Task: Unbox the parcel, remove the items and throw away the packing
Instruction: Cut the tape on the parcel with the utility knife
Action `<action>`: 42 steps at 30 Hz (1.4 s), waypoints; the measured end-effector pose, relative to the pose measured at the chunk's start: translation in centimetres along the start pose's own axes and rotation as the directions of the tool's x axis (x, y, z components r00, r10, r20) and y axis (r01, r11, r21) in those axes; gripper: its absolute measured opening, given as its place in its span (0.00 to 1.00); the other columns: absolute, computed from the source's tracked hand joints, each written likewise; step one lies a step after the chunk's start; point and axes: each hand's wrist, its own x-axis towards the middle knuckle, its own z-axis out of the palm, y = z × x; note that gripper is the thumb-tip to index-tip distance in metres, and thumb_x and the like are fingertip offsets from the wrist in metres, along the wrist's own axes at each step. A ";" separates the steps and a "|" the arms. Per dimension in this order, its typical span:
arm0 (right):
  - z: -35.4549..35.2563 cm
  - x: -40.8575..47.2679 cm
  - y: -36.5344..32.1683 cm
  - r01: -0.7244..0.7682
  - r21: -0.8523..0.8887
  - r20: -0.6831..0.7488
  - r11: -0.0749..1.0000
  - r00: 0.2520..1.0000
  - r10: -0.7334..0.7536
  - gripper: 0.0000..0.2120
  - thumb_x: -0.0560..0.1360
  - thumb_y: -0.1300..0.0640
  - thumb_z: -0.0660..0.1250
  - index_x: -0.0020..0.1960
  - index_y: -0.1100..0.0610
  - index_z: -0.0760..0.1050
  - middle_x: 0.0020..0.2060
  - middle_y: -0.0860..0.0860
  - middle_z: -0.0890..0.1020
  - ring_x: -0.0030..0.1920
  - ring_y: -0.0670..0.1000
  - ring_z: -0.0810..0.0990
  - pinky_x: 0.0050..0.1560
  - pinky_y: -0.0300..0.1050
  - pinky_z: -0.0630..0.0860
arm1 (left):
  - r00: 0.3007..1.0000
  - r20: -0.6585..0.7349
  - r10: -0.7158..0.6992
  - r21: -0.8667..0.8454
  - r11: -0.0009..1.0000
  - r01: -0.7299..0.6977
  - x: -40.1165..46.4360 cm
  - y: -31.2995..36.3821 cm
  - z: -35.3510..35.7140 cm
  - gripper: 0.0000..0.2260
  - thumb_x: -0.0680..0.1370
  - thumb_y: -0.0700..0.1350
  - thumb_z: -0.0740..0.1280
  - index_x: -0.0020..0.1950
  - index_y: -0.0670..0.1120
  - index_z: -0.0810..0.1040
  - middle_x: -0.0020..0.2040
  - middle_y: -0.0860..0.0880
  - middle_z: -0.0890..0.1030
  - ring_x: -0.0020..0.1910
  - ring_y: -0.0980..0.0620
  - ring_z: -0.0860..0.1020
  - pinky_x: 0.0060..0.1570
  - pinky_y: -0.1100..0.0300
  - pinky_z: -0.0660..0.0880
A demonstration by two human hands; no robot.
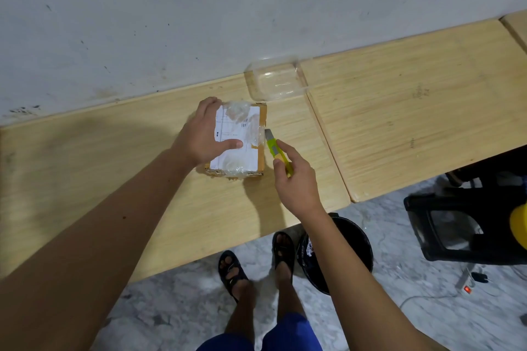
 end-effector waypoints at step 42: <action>0.7 -6.2 0.4 -0.047 -0.002 -0.027 0.999 0.999 0.047 0.18 0.83 0.53 0.61 0.71 0.40 0.72 0.33 0.47 0.81 0.27 0.45 0.73 0.34 0.49 0.75 | 0.851 0.221 0.476 0.299 0.798 -0.523 1.3 -0.7 -1.7 0.41 0.77 0.56 0.74 0.84 0.57 0.56 0.83 0.43 0.58 0.83 0.43 0.53 0.80 0.43 0.50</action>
